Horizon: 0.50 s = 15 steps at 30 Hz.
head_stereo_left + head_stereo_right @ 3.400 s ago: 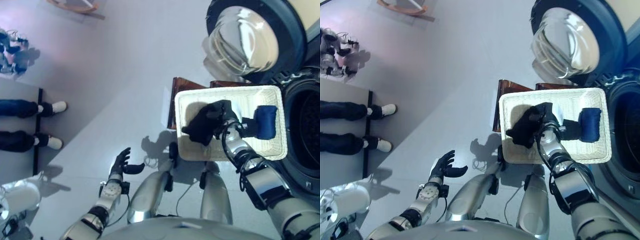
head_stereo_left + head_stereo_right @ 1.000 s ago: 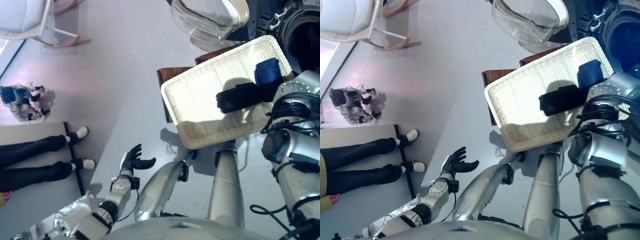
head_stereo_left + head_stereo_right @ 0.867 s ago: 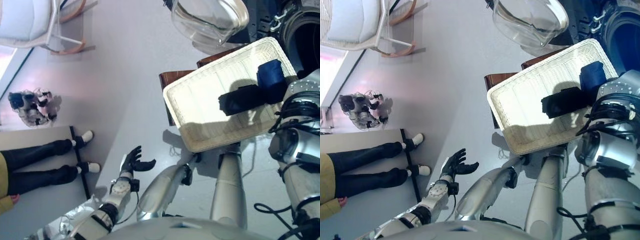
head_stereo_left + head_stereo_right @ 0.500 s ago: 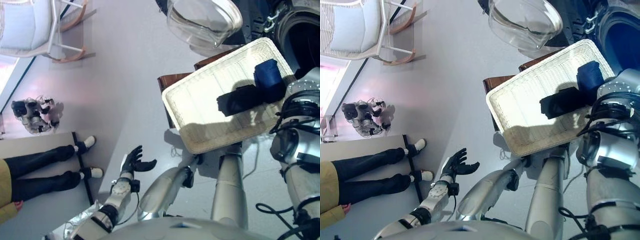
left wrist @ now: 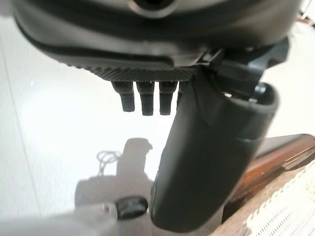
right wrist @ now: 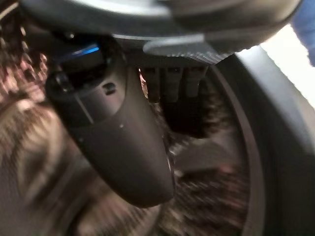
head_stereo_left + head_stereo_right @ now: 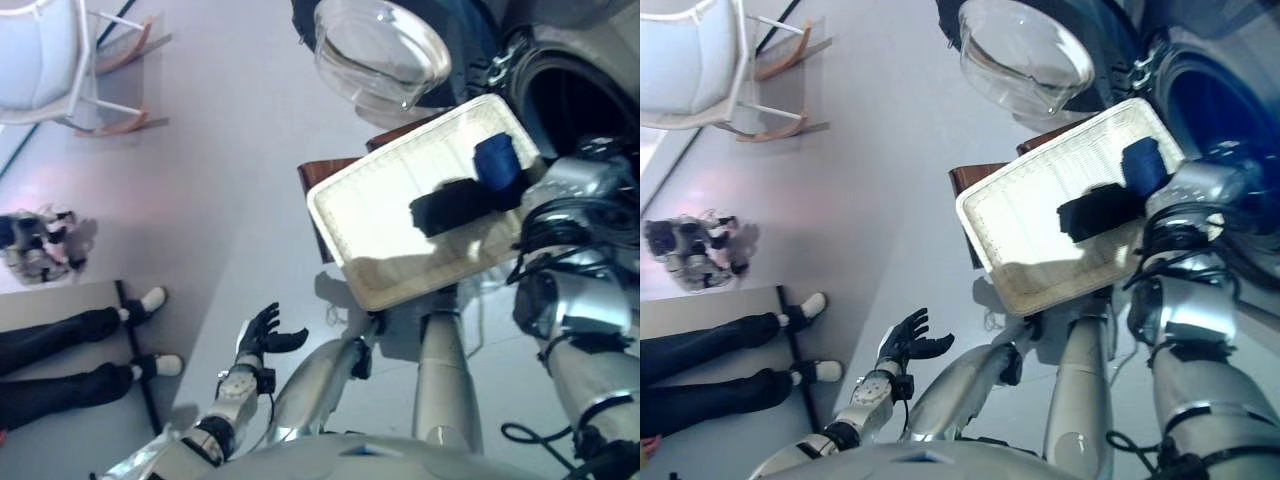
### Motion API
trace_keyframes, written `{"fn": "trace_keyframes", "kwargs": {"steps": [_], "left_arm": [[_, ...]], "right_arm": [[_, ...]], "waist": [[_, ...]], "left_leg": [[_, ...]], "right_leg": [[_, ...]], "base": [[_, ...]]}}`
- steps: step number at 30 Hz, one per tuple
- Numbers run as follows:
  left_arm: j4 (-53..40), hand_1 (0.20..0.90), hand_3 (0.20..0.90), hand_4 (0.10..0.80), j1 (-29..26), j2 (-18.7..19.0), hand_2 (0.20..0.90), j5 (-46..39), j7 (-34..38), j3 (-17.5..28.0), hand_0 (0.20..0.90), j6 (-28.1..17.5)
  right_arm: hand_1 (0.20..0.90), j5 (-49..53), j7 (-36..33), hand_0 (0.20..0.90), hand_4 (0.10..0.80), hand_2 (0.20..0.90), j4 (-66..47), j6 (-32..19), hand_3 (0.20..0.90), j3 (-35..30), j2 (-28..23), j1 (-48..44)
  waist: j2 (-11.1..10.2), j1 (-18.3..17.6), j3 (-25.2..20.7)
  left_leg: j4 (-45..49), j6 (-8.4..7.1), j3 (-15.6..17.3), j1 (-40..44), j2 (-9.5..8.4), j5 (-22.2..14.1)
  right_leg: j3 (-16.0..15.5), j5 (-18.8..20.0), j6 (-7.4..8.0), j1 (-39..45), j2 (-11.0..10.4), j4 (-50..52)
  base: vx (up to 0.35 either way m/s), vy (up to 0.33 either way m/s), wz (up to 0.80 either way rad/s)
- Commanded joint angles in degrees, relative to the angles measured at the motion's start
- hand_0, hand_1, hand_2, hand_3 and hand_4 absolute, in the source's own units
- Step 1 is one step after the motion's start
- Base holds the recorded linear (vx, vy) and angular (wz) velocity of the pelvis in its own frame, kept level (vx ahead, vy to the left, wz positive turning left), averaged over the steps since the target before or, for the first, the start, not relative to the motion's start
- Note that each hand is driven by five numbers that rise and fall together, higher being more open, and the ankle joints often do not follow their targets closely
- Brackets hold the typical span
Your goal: Pick up the clothes and place them into the washing machine
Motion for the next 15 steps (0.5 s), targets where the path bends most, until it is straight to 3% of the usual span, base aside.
{"fn": "trace_keyframes", "kwargs": {"steps": [1,5,9,11,12,15], "left_arm": [[4.7,0.9,0.9,0.8,1.1,2.5,0.9,-2.0,0.7,3.4,0.9,-0.5],[5.2,0.9,0.9,0.8,1.2,3.9,0.9,-1.5,0.7,5.5,0.9,-0.4],[5.4,0.9,0.9,0.8,1.4,4.9,0.9,-0.8,0.9,6.9,0.9,-0.3],[5.5,0.9,0.9,0.8,1.4,6.0,0.9,-0.5,1.3,8.4,0.9,-0.5],[5.4,0.9,0.9,0.8,1.5,6.0,0.9,-0.5,1.3,8.4,0.9,-0.5],[4.8,0.9,0.9,0.8,1.9,6.9,0.9,1.2,2.5,9.9,0.9,-0.9]], "right_arm": [[0.9,-5.8,3.8,0.9,0.8,0.9,-3.4,0.9,0.9,6.1,-1.3,-0.1],[0.9,-15.5,4.9,0.9,0.8,0.9,-8.1,6.6,0.9,14.3,1.5,5.8],[0.9,-21.4,5.2,0.9,0.8,0.9,-10.1,9.8,0.9,18.0,1.1,8.1],[0.9,-31.3,4.5,0.9,0.8,0.9,-14.2,12.9,0.9,22.7,0.2,10.7],[0.9,-31.4,4.4,0.9,0.8,0.9,-14.2,12.9,0.9,22.7,0.3,10.8],[0.9,-47.2,2.5,0.9,0.8,0.9,-18.9,16.6,0.9,27.4,-2.5,14.2]], "waist": [[-0.6,1.0,-1.0],[-4.3,0.5,0.2],[-6.4,0.2,0.9],[-8.5,-0.1,1.4],[-8.5,-0.1,1.4],[-10.2,-0.2,1.7]], "left_leg": [[2.0,-0.8,-2.1,-5.2,-0.23,-1.0],[2.4,-1.04,-2.5,-5.3,0.42,-0.3],[2.6,-1.16,-2.9,-5.2,0.57,0.1],[3.1,-1.24,-3.4,-5.1,0.72,0.3],[3.1,-1.24,-3.4,-5.1,0.71,0.3],[3.4,-1.24,-4.0,-5.0,0.72,0.7]], "right_leg": [[-2.9,-1.0,-0.73,7.1,1.9,-5.3],[-4.0,0.2,-0.7,8.2,2.0,-6.2],[-4.6,0.7,-0.69,8.8,2.0,-6.6],[-5.2,1.0,-0.71,9.4,2.1,-6.7],[-5.2,1.0,-0.71,9.4,2.1,-6.7],[-6.1,1.3,-0.58,10.2,2.0,-6.9]], "base": [[-0.063,-0.049,0.04],[-0.057,-0.062,0.09],[-0.052,-0.035,0.09],[-0.055,-0.026,0.11],[-0.05,-0.023,0.13],[-0.041,-0.007,0.11]]}}
